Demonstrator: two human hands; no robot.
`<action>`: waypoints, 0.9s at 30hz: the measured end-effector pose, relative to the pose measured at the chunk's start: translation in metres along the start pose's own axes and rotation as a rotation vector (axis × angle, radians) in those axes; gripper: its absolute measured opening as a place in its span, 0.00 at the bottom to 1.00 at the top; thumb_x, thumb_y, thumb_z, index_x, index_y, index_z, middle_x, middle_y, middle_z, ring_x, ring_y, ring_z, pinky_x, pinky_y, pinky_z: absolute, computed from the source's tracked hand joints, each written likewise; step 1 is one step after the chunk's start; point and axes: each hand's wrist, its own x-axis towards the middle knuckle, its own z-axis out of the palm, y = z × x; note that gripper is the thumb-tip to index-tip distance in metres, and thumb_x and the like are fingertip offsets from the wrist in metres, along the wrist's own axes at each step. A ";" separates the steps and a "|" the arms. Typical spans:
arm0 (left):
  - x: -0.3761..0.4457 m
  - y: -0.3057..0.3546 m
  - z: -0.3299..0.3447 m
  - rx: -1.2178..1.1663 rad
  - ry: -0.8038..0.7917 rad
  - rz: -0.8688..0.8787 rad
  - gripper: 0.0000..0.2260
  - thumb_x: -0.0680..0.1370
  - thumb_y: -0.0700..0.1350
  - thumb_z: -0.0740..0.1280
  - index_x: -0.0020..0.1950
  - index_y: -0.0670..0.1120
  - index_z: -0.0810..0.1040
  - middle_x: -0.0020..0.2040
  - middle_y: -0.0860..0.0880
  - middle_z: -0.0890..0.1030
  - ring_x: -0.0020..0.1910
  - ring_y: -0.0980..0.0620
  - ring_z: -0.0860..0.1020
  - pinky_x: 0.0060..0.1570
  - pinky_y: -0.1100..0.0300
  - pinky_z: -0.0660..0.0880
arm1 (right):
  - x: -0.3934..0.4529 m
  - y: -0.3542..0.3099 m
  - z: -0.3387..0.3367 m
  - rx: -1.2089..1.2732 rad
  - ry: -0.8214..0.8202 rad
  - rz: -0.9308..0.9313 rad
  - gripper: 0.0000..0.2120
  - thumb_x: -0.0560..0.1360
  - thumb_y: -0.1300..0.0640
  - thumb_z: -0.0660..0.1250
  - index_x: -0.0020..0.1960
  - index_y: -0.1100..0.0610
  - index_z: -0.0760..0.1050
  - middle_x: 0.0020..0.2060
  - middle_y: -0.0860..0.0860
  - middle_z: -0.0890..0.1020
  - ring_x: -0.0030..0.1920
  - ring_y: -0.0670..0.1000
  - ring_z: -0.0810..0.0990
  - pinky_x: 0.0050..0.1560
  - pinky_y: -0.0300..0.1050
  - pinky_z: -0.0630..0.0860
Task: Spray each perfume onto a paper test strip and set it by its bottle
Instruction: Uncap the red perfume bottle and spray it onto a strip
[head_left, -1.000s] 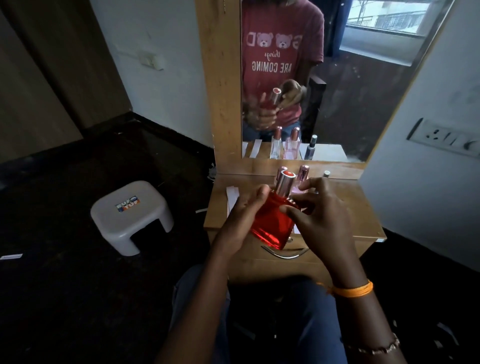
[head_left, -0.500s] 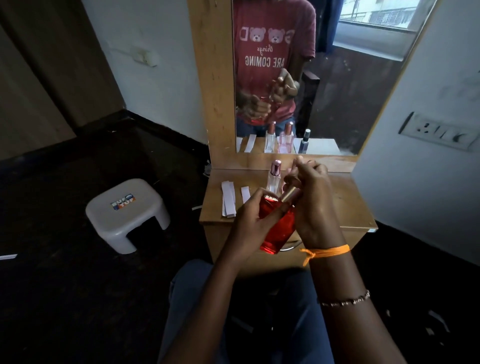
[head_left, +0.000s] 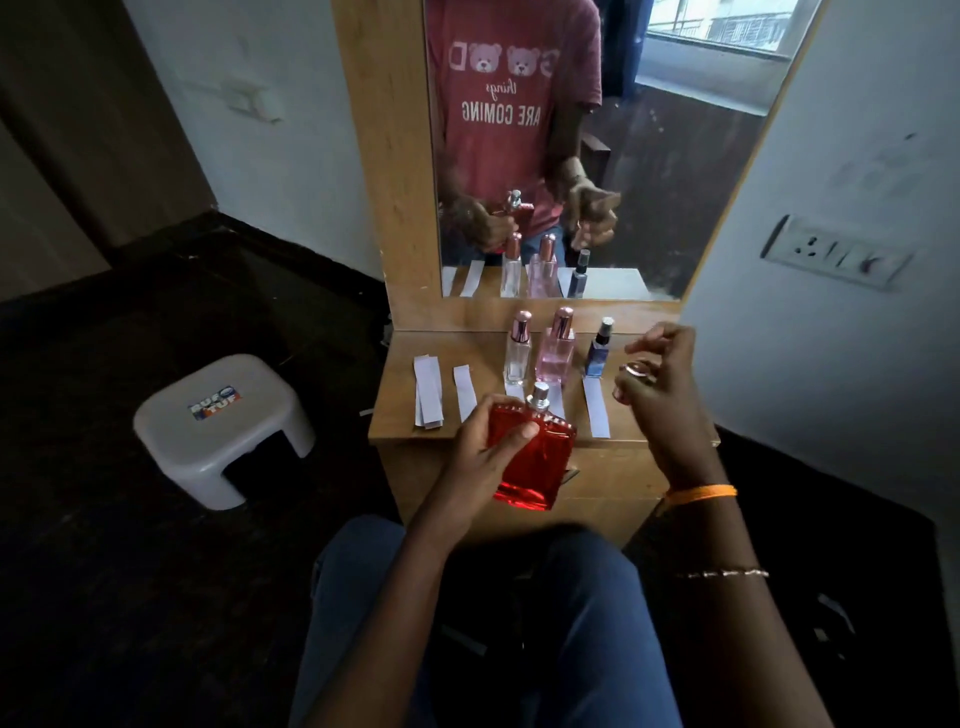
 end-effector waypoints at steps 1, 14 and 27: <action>0.000 -0.001 0.001 -0.008 -0.004 -0.006 0.05 0.76 0.44 0.64 0.52 0.50 0.72 0.46 0.53 0.79 0.40 0.64 0.80 0.37 0.68 0.76 | -0.002 0.011 0.002 -0.042 0.028 -0.025 0.25 0.70 0.75 0.61 0.48 0.45 0.62 0.50 0.53 0.71 0.45 0.47 0.74 0.40 0.39 0.74; -0.003 0.002 0.008 -0.061 -0.029 -0.062 0.07 0.77 0.45 0.64 0.54 0.50 0.71 0.48 0.53 0.79 0.40 0.64 0.81 0.39 0.67 0.77 | -0.027 0.026 0.011 -0.091 0.172 -0.118 0.23 0.71 0.61 0.70 0.62 0.58 0.65 0.60 0.56 0.69 0.61 0.50 0.70 0.52 0.22 0.67; 0.041 0.014 -0.021 0.756 0.366 0.066 0.14 0.81 0.50 0.55 0.63 0.47 0.72 0.63 0.47 0.70 0.62 0.54 0.67 0.63 0.57 0.64 | -0.051 0.008 0.029 0.041 -0.491 -0.021 0.32 0.71 0.61 0.72 0.69 0.42 0.64 0.63 0.46 0.75 0.56 0.46 0.81 0.56 0.47 0.79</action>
